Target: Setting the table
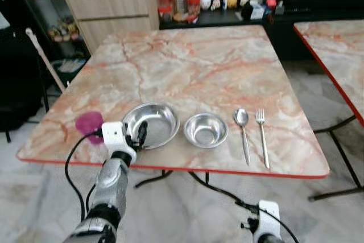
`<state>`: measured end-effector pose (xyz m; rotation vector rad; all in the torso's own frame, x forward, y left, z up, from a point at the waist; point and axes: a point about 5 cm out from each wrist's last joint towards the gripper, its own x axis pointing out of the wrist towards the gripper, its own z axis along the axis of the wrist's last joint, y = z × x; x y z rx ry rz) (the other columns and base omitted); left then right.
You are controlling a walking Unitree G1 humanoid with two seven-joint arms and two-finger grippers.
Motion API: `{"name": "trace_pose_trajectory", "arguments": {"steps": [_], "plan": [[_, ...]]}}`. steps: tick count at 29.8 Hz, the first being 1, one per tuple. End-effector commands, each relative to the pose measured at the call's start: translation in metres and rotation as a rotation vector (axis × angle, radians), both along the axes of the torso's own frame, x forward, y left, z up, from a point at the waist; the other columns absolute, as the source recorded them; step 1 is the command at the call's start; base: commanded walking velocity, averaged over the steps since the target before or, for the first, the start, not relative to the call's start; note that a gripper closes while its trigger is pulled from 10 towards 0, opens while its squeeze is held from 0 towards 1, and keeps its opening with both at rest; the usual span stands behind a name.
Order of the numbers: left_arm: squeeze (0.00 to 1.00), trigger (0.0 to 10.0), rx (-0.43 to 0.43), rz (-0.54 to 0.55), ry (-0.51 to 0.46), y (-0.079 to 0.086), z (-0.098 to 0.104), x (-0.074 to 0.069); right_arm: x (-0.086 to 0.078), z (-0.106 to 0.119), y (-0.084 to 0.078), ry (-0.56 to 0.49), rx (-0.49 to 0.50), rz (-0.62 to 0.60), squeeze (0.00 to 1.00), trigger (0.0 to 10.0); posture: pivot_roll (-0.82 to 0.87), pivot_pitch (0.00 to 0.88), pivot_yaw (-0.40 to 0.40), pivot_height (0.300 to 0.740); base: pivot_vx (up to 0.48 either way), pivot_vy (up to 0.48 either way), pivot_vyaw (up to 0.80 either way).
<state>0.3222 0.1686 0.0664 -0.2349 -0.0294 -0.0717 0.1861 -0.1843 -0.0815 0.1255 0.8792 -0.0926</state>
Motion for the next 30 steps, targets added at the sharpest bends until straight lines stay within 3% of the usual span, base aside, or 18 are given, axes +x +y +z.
{"name": "trace_pose_trajectory", "arguments": {"steps": [1, 7, 12, 15, 17, 18, 19, 22, 24, 26, 30], "plan": [[0.0, 10.0, -0.032, 0.023, -0.01, 0.006, 0.004, -0.001, -0.001, -0.001, 0.006, 0.008, 0.007, 0.016, 0.0, 10.0, 0.0, 0.0, 0.094, 0.714, 0.0, 0.0, 0.0], [0.0, 10.0, -0.066, 0.028, -0.045, 0.004, 0.013, -0.001, 0.001, 0.0, 0.006, 0.003, 0.006, 0.016, 0.0, 10.0, 0.01, 0.0, 0.091, 0.714, 0.0, 0.0, 0.0], [0.0, 10.0, -0.171, 0.054, -0.131, 0.001, 0.044, -0.002, -0.001, -0.001, 0.006, 0.006, 0.01, 0.013, 0.0, 10.0, 0.02, 0.0, 0.088, 0.714, 0.0, 0.0, 0.0], [0.0, 10.0, -0.18, 0.05, -0.136, 0.001, 0.047, -0.002, -0.001, -0.001, 0.007, 0.007, 0.01, 0.012, 0.0, 10.0, 0.02, 0.0, 0.089, 0.714, 0.0, 0.0, 0.0], [0.0, 10.0, -0.192, 0.07, -0.089, 0.004, 0.05, -0.001, -0.002, -0.002, 0.007, 0.01, 0.011, 0.011, 0.0, 10.0, 0.02, 0.0, 0.088, 0.714, 0.0, 0.0, 0.0], [0.0, 10.0, -0.187, 0.129, 0.007, 0.012, 0.046, 0.0, -0.002, -0.002, 0.007, 0.011, 0.012, 0.01, 0.0, 10.0, 0.02, 0.0, 0.089, 0.714, 0.0, 0.0, 0.0], [0.0, 10.0, -0.178, 0.149, 0.041, 0.014, 0.044, 0.0, -0.002, -0.002, 0.007, 0.011, 0.012, 0.009, 0.0, 10.0, 0.02, 0.0, 0.089, 0.714, 0.0, 0.0, 0.0], [0.0, 10.0, -0.194, 0.147, 0.09, 0.016, 0.044, -0.003, -0.002, -0.002, 0.007, 0.01, 0.014, 0.007, 0.0, 10.0, 0.03, 0.0, 0.092, 0.714, 0.0, 0.0, 0.0], [0.0, 10.0, -0.264, 0.133, 0.11, 0.015, 0.048, -0.007, -0.002, -0.002, 0.007, 0.01, 0.015, 0.005, 0.0, 10.0, 0.03, 0.0, 0.092, 0.714, 0.0, 0.0, 0.0], [0.0, 10.0, -0.236, 0.124, 0.131, 0.015, 0.046, -0.008, -0.002, -0.002, 0.007, 0.009, 0.016, 0.005, 0.0, 10.0, 0.03, 0.0, 0.092, 0.714, 0.0, 0.0, 0.0], [0.0, 10.0, -0.262, 0.131, 0.181, 0.021, 0.04, -0.015, -0.003, -0.002, 0.008, 0.012, 0.02, 0.011, 0.0, 10.0, 0.03, 0.0, 0.091, 0.714, 0.0, 0.0, 0.0]]}}
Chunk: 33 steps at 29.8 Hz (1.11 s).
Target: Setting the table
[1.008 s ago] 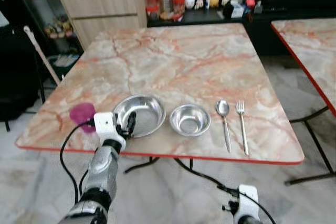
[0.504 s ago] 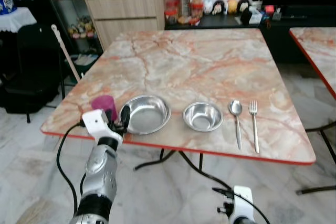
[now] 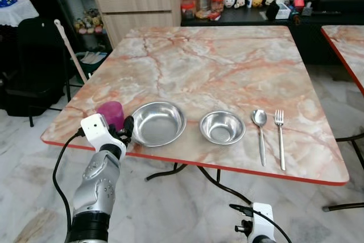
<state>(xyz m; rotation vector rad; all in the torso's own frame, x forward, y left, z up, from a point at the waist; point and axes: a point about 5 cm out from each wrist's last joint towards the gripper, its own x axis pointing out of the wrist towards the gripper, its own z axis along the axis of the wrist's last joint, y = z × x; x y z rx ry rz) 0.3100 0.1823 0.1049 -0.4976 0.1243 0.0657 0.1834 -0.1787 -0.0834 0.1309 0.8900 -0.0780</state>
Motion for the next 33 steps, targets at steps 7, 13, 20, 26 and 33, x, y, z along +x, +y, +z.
{"name": "trace_pose_trajectory", "arguments": {"steps": [7, 13, 20, 26, 33], "plan": [[0.0, 10.0, -0.043, -0.014, 0.08, 0.01, -0.003, -0.011, 0.001, 0.0, 0.003, 0.004, 0.01, 0.012, 0.0, 10.0, 0.04, 0.0, 0.089, 0.714, 0.0, 0.0, 0.0], [0.0, 10.0, -0.06, -0.019, 0.109, 0.009, -0.007, -0.013, 0.002, 0.001, 0.004, 0.0, 0.011, 0.015, 0.0, 10.0, 0.04, 0.0, 0.088, 0.714, 0.0, 0.0, 0.0], [0.0, 10.0, -0.067, -0.02, 0.143, 0.012, -0.008, -0.01, 0.002, 0.0, 0.005, 0.001, 0.012, 0.02, 0.0, 10.0, 0.04, 0.0, 0.091, 0.714, 0.0, 0.0, 0.0], [0.0, 10.0, -0.1, -0.03, 0.144, 0.009, -0.006, -0.005, 0.002, 0.0, 0.006, -0.001, 0.015, 0.016, 0.0, 10.0, 0.04, 0.0, 0.092, 0.714, 0.0, 0.0, 0.0], [0.0, 10.0, -0.111, -0.055, 0.145, 0.002, -0.005, -0.002, 0.003, 0.001, 0.006, -0.007, 0.017, 0.013, 0.0, 10.0, 0.03, 0.0, 0.095, 0.714, 0.0, 0.0, 0.0]]}}
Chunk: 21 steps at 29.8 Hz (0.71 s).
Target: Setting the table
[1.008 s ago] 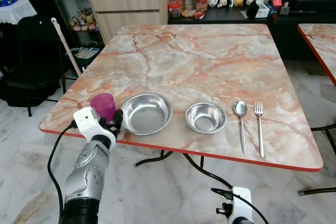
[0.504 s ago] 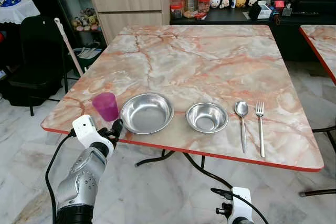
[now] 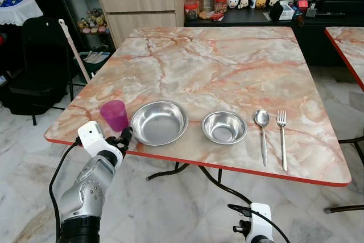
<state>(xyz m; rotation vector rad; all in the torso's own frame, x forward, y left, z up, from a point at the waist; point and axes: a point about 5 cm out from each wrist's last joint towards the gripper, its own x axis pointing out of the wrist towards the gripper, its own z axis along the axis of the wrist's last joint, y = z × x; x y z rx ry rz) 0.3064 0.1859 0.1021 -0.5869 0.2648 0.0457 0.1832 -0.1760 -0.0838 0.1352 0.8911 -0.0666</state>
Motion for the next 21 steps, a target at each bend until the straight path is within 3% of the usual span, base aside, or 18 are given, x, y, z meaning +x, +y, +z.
{"name": "trace_pose_trajectory", "arguments": {"steps": [1, 21], "plan": [[0.0, 10.0, -0.014, -0.014, 0.018, -0.003, -0.002, 0.002, 0.003, 0.001, 0.003, -0.007, 0.008, 0.003, 0.0, 10.0, 0.03, 0.0, 0.095, 0.714, 0.0, 0.0, 0.0], [0.0, 10.0, -0.018, -0.1, 0.038, -0.022, -0.005, 0.007, 0.002, 0.001, 0.003, -0.008, 0.011, -0.005, 0.0, 10.0, 0.02, 0.0, 0.098, 0.714, 0.0, 0.0, 0.0]]}}
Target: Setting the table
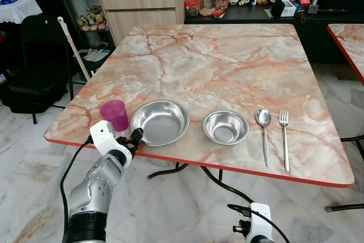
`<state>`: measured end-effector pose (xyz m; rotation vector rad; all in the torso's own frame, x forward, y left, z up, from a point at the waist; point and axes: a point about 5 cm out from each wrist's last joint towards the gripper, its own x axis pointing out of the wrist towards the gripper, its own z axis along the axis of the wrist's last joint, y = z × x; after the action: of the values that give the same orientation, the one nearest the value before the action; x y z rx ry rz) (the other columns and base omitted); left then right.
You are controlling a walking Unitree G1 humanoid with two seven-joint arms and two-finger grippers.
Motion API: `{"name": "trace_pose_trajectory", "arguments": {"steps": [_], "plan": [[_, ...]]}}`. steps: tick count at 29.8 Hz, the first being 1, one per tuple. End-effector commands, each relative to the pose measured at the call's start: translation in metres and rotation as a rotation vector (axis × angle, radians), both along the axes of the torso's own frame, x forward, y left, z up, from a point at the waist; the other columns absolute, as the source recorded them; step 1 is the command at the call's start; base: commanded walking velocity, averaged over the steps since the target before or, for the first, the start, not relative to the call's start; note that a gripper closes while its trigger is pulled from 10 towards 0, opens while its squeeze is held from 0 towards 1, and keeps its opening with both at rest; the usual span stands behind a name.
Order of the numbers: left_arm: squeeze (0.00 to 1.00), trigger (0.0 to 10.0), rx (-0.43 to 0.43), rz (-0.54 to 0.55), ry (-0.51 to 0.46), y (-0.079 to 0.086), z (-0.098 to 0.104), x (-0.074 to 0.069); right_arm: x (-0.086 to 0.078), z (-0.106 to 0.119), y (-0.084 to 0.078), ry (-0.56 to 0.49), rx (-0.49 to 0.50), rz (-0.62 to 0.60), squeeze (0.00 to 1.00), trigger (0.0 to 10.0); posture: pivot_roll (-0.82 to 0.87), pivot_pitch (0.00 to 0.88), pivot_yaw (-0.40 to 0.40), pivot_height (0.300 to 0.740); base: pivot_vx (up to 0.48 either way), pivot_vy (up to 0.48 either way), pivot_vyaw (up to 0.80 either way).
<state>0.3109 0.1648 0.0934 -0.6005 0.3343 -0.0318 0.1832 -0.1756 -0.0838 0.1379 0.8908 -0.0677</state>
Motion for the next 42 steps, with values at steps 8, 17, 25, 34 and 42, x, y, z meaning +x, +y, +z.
{"name": "trace_pose_trajectory", "arguments": {"steps": [8, 17, 25, 34, 42], "plan": [[0.0, 10.0, 0.015, -0.026, 0.013, -0.005, 0.001, 0.004, 0.002, 0.001, 0.002, -0.008, 0.007, -0.006, 0.0, 10.0, 0.02, 0.0, 0.098, 0.714, 0.0, 0.0, 0.0], [0.0, 10.0, 0.029, -0.062, 0.039, -0.012, -0.003, 0.004, 0.002, 0.001, 0.002, -0.007, 0.008, -0.006, 0.0, 10.0, 0.02, 0.0, 0.099, 0.714, 0.0, 0.0, 0.0], [0.0, 3.8, 0.02, -0.08, 0.031, -0.022, -0.003, 0.008, 0.002, 0.001, 0.001, -0.008, 0.006, -0.005, 0.0, 10.0, 0.01, 0.0, 0.092, 0.714, 0.0, 0.0, 0.0], [0.0, 0.0, 0.039, -0.068, 0.018, -0.021, -0.001, 0.01, 0.003, 0.002, 0.0, -0.009, 0.002, -0.005, 0.0, 10.0, 0.01, 0.0, 0.091, 0.714, 0.0, 0.0, 0.0], [0.0, 0.0, 0.041, -0.049, 0.014, -0.018, -0.001, 0.01, 0.003, 0.001, 0.0, -0.008, 0.002, 0.0, 0.0, 10.0, 0.02, 0.0, 0.087, 0.714, 0.0, 0.0, 0.0]]}}
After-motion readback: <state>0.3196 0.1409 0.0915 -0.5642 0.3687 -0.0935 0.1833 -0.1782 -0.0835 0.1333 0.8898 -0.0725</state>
